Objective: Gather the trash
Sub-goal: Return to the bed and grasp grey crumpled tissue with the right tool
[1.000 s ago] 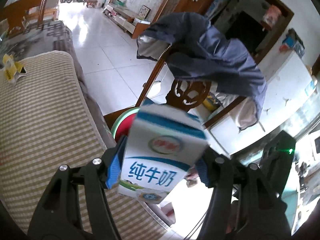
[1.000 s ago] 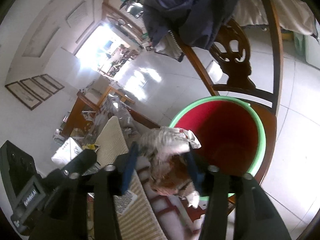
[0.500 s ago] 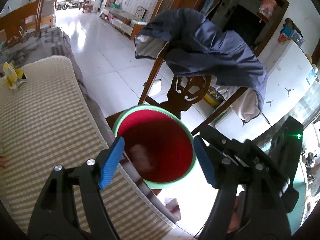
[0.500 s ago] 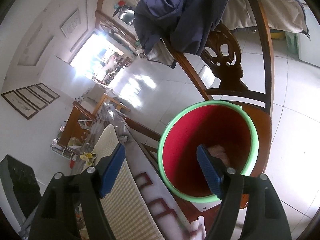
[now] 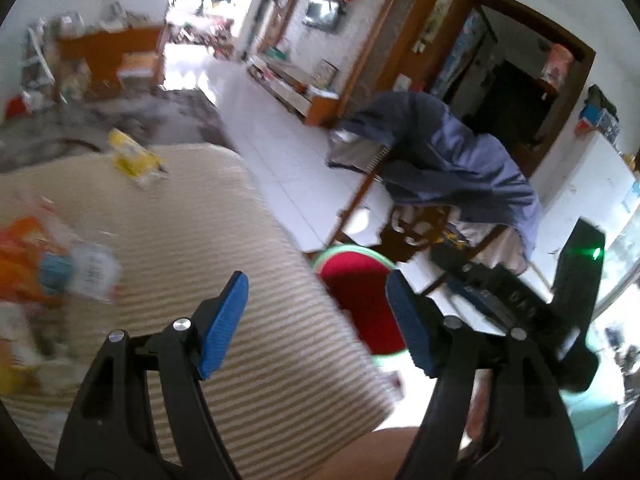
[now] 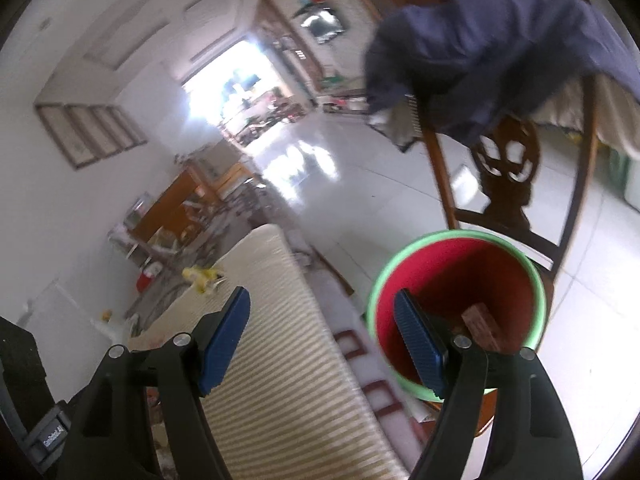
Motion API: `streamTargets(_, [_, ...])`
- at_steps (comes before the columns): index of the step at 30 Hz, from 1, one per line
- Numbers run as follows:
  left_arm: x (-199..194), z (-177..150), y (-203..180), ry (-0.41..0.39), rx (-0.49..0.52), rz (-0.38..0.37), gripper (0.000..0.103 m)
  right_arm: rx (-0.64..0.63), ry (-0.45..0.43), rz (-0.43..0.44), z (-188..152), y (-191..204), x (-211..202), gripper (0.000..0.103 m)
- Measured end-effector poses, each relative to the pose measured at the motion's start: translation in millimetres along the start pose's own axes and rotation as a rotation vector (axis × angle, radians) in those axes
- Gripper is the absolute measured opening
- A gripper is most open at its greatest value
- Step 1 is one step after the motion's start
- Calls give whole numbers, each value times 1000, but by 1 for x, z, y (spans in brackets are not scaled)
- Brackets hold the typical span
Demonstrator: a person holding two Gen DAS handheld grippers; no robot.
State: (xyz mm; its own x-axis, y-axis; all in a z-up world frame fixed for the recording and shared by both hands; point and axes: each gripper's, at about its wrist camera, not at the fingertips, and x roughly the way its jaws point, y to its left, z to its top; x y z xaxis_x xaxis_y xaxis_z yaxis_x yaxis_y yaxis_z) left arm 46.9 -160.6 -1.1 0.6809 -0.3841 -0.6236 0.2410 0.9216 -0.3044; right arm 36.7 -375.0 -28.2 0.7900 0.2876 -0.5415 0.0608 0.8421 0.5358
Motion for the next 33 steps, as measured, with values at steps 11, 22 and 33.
streamTargets(11, [-86,-49,151,-49,-303,289,74,-254,232,168,-58,106,42,77])
streamTargets(22, [-125,-70,238,-98,-497,450,74,-533,585,307,-169,200,95,80])
streamTargets(33, [-117,-71,238,-68,-433,433,74,-648,680,300,-221,213,119,43])
